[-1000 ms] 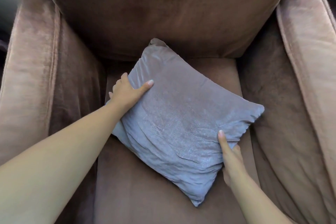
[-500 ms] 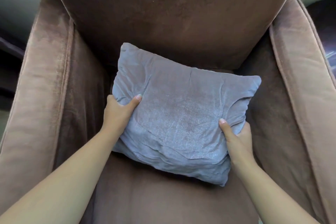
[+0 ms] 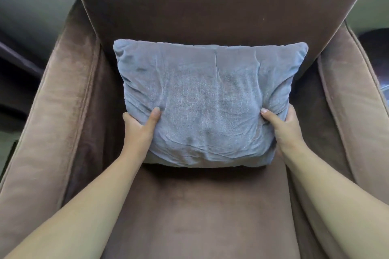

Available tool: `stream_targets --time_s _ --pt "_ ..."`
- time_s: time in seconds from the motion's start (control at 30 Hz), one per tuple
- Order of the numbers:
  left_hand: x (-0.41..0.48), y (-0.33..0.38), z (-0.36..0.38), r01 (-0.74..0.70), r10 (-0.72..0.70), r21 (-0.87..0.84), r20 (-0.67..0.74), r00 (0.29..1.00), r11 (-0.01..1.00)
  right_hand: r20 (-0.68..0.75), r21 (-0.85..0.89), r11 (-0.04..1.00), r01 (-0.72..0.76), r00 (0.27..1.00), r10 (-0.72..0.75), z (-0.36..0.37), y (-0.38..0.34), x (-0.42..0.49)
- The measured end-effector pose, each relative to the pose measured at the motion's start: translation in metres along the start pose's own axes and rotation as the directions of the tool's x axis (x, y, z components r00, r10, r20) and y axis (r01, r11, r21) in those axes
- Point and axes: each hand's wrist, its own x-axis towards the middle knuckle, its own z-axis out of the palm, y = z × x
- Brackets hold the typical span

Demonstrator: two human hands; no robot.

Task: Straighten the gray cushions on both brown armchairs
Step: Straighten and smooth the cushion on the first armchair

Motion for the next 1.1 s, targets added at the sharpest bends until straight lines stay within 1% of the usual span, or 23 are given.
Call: stream_targets --time_s 0.1,0.17,0.23,0.3,0.33,0.37,0.4,0.43,0.47,0.5,0.53,0.57,0.6,0.63,0.67,0.73,0.8,0.83,0.9,0.93,0.97,1.0,1.1 --pt "0.010 -0.018 0.005 0.019 -0.023 0.052 0.069 0.997 0.998 0.054 -0.007 0.999 -0.045 0.998 0.045 -0.002 0.016 0.011" --pt "0.011 -0.027 0.005 0.038 -0.045 0.100 0.070 0.997 0.994 0.116 -0.036 0.998 -0.050 0.992 0.053 -0.002 0.021 0.012" --pt "0.012 -0.032 0.004 0.038 -0.045 0.116 0.066 0.997 0.993 0.144 -0.061 0.998 -0.033 0.989 0.041 -0.003 0.022 0.011" --pt "0.010 -0.032 0.001 0.029 -0.038 0.121 0.078 0.996 0.992 0.137 -0.136 0.991 -0.016 0.990 0.035 -0.005 0.022 0.010" --pt "0.008 -0.031 -0.001 0.030 -0.040 0.126 0.081 0.996 0.992 0.105 -0.208 0.978 -0.024 0.993 0.047 -0.007 0.021 0.008" --pt "0.006 -0.030 -0.002 0.034 -0.044 0.133 0.077 0.996 0.991 0.039 -0.308 0.950 -0.043 0.998 0.058 -0.008 0.020 0.004" --pt "0.001 -0.028 -0.002 0.036 -0.045 0.141 0.061 0.997 0.989 -0.053 -0.428 0.902 -0.063 0.998 0.045 -0.007 0.016 -0.001" --pt "-0.004 -0.027 -0.002 0.033 -0.038 0.153 0.031 0.999 0.988 -0.122 -0.538 0.841 -0.054 0.992 -0.014 -0.005 0.011 -0.008" --pt "-0.013 -0.024 -0.002 0.027 -0.025 0.171 -0.010 1.000 0.985 -0.131 -0.614 0.789 0.012 0.984 -0.118 -0.001 0.005 -0.016" --pt "-0.023 -0.022 0.000 0.021 -0.011 0.196 -0.051 0.999 0.980 -0.077 -0.666 0.734 0.134 0.966 -0.246 0.006 -0.001 -0.024" --pt "-0.035 -0.021 0.004 0.019 0.000 0.224 -0.085 0.996 0.974 0.024 -0.706 0.653 0.275 0.931 -0.365 0.016 -0.008 -0.032" --pt "-0.047 -0.022 0.008 0.016 0.012 0.247 -0.110 0.994 0.969 0.147 -0.738 0.545 0.399 0.882 -0.447 0.030 -0.014 -0.039" --pt "-0.061 -0.024 0.012 0.006 0.026 0.258 -0.123 0.992 0.966 0.273 -0.754 0.428 0.498 0.831 -0.485 0.045 -0.019 -0.044" --pt "-0.074 -0.027 0.019 0.002 0.029 0.252 -0.119 0.993 0.968 0.389 -0.755 0.316 0.574 0.781 -0.489 0.061 -0.023 -0.047" --pt "-0.086 -0.030 0.024 0.018 0.007 0.227 -0.109 0.994 0.974 0.492 -0.741 0.220 0.635 0.735 -0.466 0.079 -0.029 -0.048" --pt "-0.098 -0.036 0.035 0.125 -0.113 0.116 -0.104 0.988 0.985 0.662 -0.681 0.058 0.730 0.648 -0.376 0.113 -0.038 -0.049" --pt "-0.098 -0.042 0.042 0.202 -0.199 0.029 -0.068 0.978 0.979 0.796 -0.574 -0.092 0.814 0.528 -0.296 0.144 -0.042 -0.048" --pt "-0.094 -0.045 0.045 0.205 -0.204 0.030 -0.034 0.978 0.978 0.859 -0.494 -0.167 0.853 0.449 -0.248 0.158 -0.041 -0.045" --pt "-0.084 -0.051 0.049 0.205 -0.206 0.060 0.022 0.978 0.977 0.949 -0.314 -0.313 0.897 0.301 -0.088 0.180 -0.037 -0.039" --pt "-0.079 -0.054 0.050 0.214 -0.218 0.075 0.044 0.975 0.974 0.968 -0.234 -0.372 0.898 0.251 -0.002 0.189 -0.033 -0.035" --pt "-0.075 -0.059 0.050 0.221 -0.227 0.092 0.064 0.972 0.971 0.971 -0.183 -0.412 0.893 0.229 0.065 0.195 -0.029 -0.030" --pt "-0.072 -0.065 0.049 0.219 -0.229 0.112 0.084 0.970 0.969 0.967 -0.165 -0.437 0.885 0.232 0.106 0.199 -0.026 -0.023" --pt "-0.071 -0.082 0.047 0.223 -0.247 0.168 0.140 0.959 0.960 0.946 -0.203 -0.479 0.854 0.298 0.129 0.198 -0.030 0.002"
